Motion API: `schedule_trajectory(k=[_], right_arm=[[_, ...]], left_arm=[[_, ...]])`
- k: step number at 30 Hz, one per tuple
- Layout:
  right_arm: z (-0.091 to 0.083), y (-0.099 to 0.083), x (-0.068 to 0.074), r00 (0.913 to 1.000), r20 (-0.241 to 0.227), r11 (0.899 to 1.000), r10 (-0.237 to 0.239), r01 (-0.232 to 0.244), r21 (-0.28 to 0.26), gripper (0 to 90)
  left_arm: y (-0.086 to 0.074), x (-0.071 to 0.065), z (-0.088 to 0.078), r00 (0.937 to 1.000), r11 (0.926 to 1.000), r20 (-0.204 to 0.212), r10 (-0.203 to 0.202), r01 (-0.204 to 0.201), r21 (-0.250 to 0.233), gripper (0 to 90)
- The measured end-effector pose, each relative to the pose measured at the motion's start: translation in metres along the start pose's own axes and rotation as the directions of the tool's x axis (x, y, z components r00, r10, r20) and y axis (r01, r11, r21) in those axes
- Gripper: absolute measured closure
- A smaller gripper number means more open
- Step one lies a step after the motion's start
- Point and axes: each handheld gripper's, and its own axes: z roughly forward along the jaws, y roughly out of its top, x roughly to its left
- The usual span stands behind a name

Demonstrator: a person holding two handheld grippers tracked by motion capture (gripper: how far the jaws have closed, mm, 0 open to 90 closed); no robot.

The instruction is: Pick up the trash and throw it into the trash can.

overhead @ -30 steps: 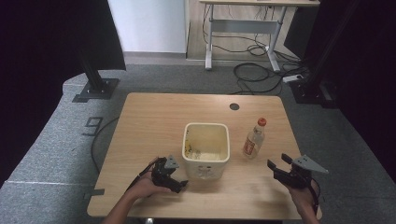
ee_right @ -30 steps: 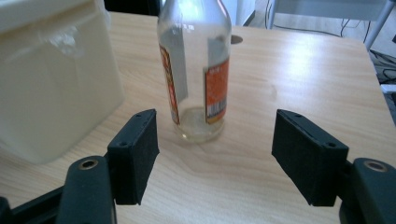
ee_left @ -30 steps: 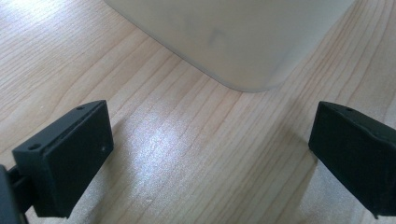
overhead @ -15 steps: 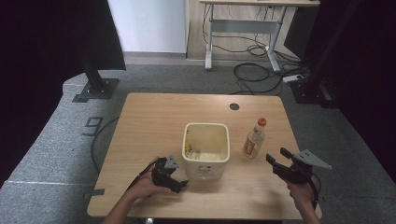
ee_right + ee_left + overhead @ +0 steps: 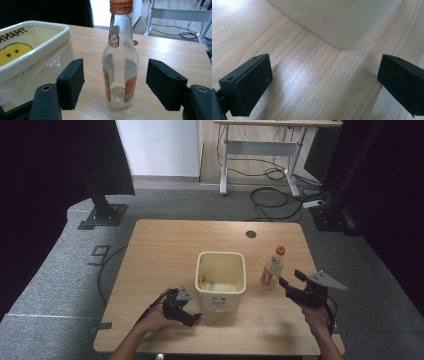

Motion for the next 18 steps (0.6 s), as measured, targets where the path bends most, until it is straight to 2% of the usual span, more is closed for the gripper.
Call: schedule_trajectory(k=[5, 18], right_arm=[[0.005, 0.012, 0.001, 1.0, 0.009, 1.0, 0.004, -0.004, -0.006, 30.5], [0.015, 0.024, 0.001, 0.9998, 0.018, 1.0, 0.012, -0.012, -0.005, 30.5]], left_arm=[[0.0, 0.0, 0.0, 1.0, 1.0, 0.0, 0.0, 0.0, 0.0, 0.0], [0.0, 0.0, 0.0, 1.0, 1.0, 0.0, 0.0, 0.0, 0.001, 0.0]])
